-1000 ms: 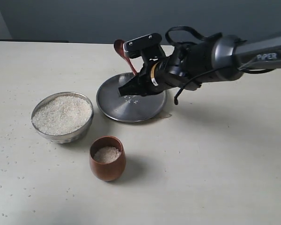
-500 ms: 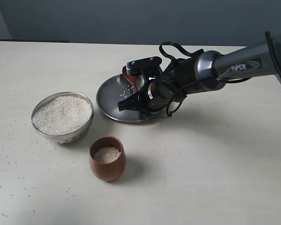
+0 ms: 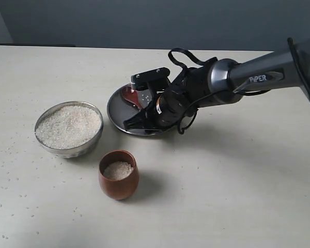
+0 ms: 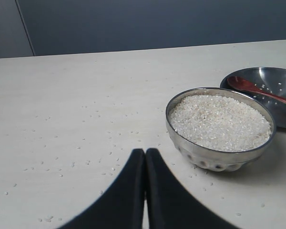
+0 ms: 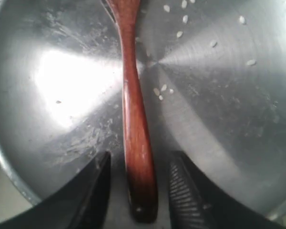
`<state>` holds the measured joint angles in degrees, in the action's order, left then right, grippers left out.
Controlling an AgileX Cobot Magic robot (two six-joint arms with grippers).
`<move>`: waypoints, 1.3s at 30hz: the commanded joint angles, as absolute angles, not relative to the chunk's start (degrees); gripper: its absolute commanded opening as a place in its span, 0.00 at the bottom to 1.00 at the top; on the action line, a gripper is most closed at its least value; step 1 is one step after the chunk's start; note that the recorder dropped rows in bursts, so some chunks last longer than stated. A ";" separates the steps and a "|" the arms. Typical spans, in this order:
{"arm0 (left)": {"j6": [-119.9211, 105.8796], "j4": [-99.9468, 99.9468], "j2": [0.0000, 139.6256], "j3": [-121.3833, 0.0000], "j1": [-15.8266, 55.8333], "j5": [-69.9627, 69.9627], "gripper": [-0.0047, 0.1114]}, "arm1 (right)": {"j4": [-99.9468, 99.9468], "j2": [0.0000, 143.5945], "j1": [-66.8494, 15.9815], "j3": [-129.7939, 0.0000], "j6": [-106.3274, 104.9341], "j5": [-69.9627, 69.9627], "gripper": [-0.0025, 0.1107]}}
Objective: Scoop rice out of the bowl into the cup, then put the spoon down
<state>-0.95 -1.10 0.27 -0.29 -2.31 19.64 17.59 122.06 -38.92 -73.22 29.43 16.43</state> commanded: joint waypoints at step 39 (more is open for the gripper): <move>-0.69 -0.96 0.00 0.00 -2.44 19.14 0.04 | 47.61 47.41 -38.80 -25.85 52.49 42.80 0.02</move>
<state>-0.95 -1.10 0.27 -0.29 -2.31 19.64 49.44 52.74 -38.92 -27.06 51.78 40.53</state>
